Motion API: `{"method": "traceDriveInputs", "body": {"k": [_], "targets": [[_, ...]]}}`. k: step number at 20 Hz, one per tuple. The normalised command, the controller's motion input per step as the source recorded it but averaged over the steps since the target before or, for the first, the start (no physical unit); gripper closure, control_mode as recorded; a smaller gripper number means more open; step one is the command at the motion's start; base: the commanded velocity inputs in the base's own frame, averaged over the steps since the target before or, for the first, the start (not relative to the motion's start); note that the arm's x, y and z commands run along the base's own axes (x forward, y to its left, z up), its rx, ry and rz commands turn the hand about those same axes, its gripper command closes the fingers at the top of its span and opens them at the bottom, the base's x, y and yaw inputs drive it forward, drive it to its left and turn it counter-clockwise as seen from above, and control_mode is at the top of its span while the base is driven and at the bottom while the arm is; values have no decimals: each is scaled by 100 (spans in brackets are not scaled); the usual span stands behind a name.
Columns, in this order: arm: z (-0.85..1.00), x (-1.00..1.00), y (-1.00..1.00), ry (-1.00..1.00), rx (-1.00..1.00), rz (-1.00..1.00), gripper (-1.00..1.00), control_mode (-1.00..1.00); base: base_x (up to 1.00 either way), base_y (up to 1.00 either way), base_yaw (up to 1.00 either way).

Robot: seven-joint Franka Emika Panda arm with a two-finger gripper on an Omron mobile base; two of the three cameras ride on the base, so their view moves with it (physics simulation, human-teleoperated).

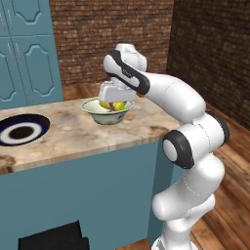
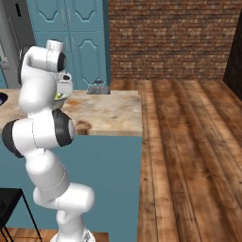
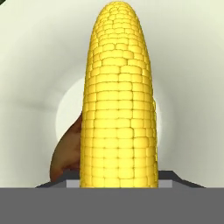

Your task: Pick the chicken drumstick and corn from their plates and place them in the bowl. Then put the bowl in the fridge.

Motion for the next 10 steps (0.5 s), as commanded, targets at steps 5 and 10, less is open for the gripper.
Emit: {"method": "traceDriveInputs", "body": {"k": [5, 10], "targets": [[0, -10, 2, 0, 0, 0, -100, -100, 0, 0, 0], [4, -15, 0, 0, 0, 0, -100, -100, 0, 0, 0]]}}
